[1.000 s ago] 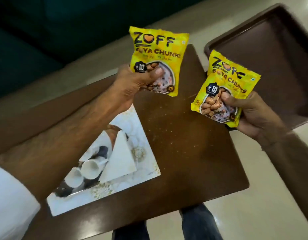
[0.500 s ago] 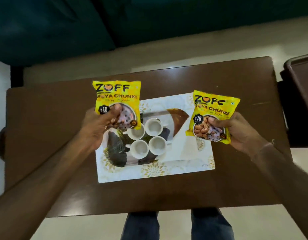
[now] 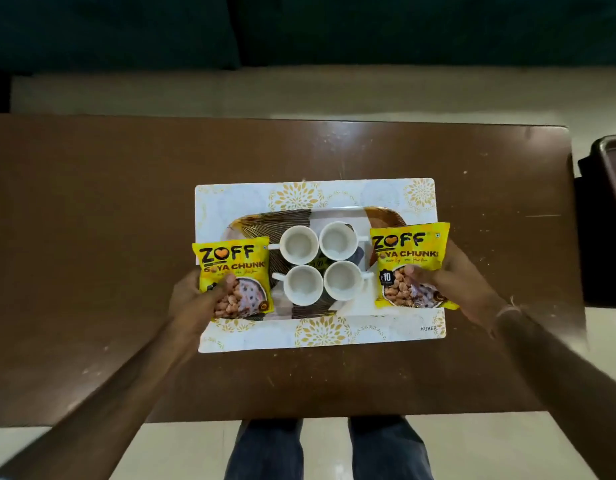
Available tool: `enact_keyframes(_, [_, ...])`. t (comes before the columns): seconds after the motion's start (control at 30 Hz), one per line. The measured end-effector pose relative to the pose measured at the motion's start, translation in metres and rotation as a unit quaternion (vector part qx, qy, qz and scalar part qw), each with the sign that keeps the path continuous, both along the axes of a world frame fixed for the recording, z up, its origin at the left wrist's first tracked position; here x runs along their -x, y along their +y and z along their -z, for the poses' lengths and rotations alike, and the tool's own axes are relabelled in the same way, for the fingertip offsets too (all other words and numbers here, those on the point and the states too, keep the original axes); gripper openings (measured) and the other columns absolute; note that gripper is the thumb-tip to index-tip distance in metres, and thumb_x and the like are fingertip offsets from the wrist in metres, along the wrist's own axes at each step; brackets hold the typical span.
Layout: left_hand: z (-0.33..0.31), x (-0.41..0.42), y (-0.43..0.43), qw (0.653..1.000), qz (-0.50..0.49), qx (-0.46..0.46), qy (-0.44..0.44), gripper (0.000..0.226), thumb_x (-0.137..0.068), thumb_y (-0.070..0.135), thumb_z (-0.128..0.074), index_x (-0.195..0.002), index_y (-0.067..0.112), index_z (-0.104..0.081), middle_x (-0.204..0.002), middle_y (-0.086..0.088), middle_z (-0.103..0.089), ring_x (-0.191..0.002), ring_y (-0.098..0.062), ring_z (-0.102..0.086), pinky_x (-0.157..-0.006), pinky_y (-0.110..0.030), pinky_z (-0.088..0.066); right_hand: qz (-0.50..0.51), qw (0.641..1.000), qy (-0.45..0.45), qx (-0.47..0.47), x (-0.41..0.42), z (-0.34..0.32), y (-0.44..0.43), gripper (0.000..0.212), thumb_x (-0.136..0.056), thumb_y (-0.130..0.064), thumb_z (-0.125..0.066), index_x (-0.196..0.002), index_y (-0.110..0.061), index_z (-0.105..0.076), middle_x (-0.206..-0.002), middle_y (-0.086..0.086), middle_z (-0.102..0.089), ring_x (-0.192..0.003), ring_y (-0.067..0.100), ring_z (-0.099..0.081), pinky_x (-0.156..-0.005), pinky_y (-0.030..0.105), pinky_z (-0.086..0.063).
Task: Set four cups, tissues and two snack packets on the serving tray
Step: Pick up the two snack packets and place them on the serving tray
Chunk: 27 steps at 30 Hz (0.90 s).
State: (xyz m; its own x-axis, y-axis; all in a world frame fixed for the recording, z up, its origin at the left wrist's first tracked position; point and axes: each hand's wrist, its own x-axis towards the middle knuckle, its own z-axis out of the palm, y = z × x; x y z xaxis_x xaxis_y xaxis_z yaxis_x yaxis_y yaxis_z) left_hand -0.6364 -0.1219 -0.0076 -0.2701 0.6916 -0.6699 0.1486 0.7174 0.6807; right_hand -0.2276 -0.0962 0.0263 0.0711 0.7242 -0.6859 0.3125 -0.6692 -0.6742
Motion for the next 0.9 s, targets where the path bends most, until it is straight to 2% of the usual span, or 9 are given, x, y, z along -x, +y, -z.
enact_keyframes(0.1, [0.004, -0.005, 0.001, 0.998, 0.049, -0.023, 0.033, 0.021, -0.081, 0.026, -0.083, -0.094, 0.026, -0.068, -0.083, 0.011, -0.079, -0.079, -0.012, -0.077, -0.060, -0.026, -0.060, -0.043, 0.997, -0.056, -0.020, 0.010, 0.009, -0.003, 0.044, -0.087, -0.025, -0.076, -0.126, -0.021, -0.056, -0.100, -0.001, -0.076, -0.082, 0.013, -0.072, -0.080, 0.036, -0.052])
enact_keyframes(0.17, [0.008, -0.010, 0.002, 0.992, 0.088, -0.033, 0.087, 0.026, -0.079, 0.035, -0.085, -0.093, 0.025, -0.066, -0.081, 0.010, -0.077, -0.076, -0.011, -0.075, -0.058, -0.027, -0.057, -0.072, 0.988, -0.126, -0.042, 0.018, 0.012, -0.004, 0.044, -0.085, -0.035, -0.075, -0.122, -0.021, -0.055, -0.091, -0.005, -0.076, -0.073, 0.007, -0.072, -0.069, 0.026, -0.052])
enact_keyframes(0.27, [0.009, -0.023, 0.001, 0.959, 0.150, -0.049, 0.236, 0.037, -0.078, 0.048, -0.080, -0.094, 0.022, -0.059, -0.081, 0.009, -0.067, -0.076, -0.017, -0.066, -0.054, -0.025, -0.043, -0.086, 0.965, -0.225, -0.102, 0.027, 0.016, -0.006, 0.072, -0.078, -0.038, -0.082, -0.131, -0.012, -0.042, -0.119, 0.010, -0.062, -0.103, 0.024, -0.064, -0.082, 0.034, -0.053])
enact_keyframes(0.33, [0.007, -0.030, -0.001, 0.948, 0.149, -0.065, 0.273, 0.051, -0.076, 0.045, -0.083, -0.111, 0.017, -0.057, -0.101, -0.002, -0.064, -0.095, -0.025, -0.062, -0.066, -0.033, -0.048, -0.112, 0.933, -0.313, -0.137, 0.029, 0.018, -0.007, 0.098, -0.073, -0.046, -0.083, -0.145, -0.007, -0.030, -0.141, 0.019, -0.040, -0.126, 0.037, -0.046, -0.099, 0.050, -0.045])
enact_keyframes(0.4, [0.005, -0.034, -0.005, 0.929, 0.158, -0.087, 0.322, 0.077, -0.076, 0.042, -0.084, -0.135, 0.010, -0.047, -0.129, -0.016, -0.054, -0.119, -0.035, -0.051, -0.092, -0.049, -0.048, -0.159, 0.890, -0.393, -0.171, 0.029, 0.015, -0.008, 0.104, -0.076, -0.058, -0.074, -0.153, -0.014, -0.021, -0.156, 0.016, -0.024, -0.137, 0.039, -0.033, -0.103, 0.058, -0.034])
enact_keyframes(0.47, [0.003, -0.035, -0.009, 0.887, 0.200, -0.129, 0.395, 0.087, -0.083, 0.048, -0.075, -0.150, 0.012, -0.033, -0.149, -0.019, -0.038, -0.132, -0.040, -0.038, -0.103, -0.056, -0.036, -0.224, 0.845, -0.431, -0.222, 0.032, 0.012, -0.012, 0.085, -0.087, -0.061, -0.055, -0.155, -0.024, -0.021, -0.164, 0.009, -0.013, -0.146, 0.036, -0.024, -0.107, 0.059, -0.025])
enact_keyframes(0.57, [0.004, -0.034, -0.009, 0.823, 0.326, -0.190, 0.424, 0.071, -0.096, 0.050, -0.049, -0.157, 0.022, -0.025, -0.167, -0.011, -0.016, -0.151, -0.037, -0.016, -0.114, -0.056, -0.023, -0.340, 0.793, -0.444, -0.241, 0.038, 0.016, -0.021, 0.060, -0.101, -0.052, -0.027, -0.156, -0.033, -0.021, -0.169, 0.001, -0.003, -0.154, 0.028, -0.009, -0.115, 0.063, -0.013])
enact_keyframes(0.7, [0.021, -0.031, -0.010, 0.736, 0.474, -0.165, 0.455, 0.063, -0.102, 0.045, -0.028, -0.160, 0.021, -0.022, -0.171, -0.008, -0.007, -0.156, -0.037, 0.000, -0.121, -0.061, -0.014, -0.391, 0.777, -0.453, -0.195, 0.043, 0.029, -0.030, 0.056, -0.104, -0.046, -0.014, -0.159, -0.031, -0.013, -0.169, -0.001, -0.002, -0.156, 0.024, 0.001, -0.118, 0.064, 0.000])
enact_keyframes(0.9, [0.045, -0.026, -0.007, 0.712, 0.494, -0.171, 0.468, 0.063, -0.105, 0.047, -0.019, -0.162, 0.022, -0.012, -0.171, -0.006, -0.004, -0.156, -0.037, 0.003, -0.123, -0.060, -0.006, -0.395, 0.774, -0.459, -0.184, 0.047, 0.038, -0.028, 0.058, -0.104, -0.043, -0.014, -0.159, -0.025, -0.010, -0.169, -0.001, -0.004, -0.156, 0.023, 0.001, -0.119, 0.060, 0.003])
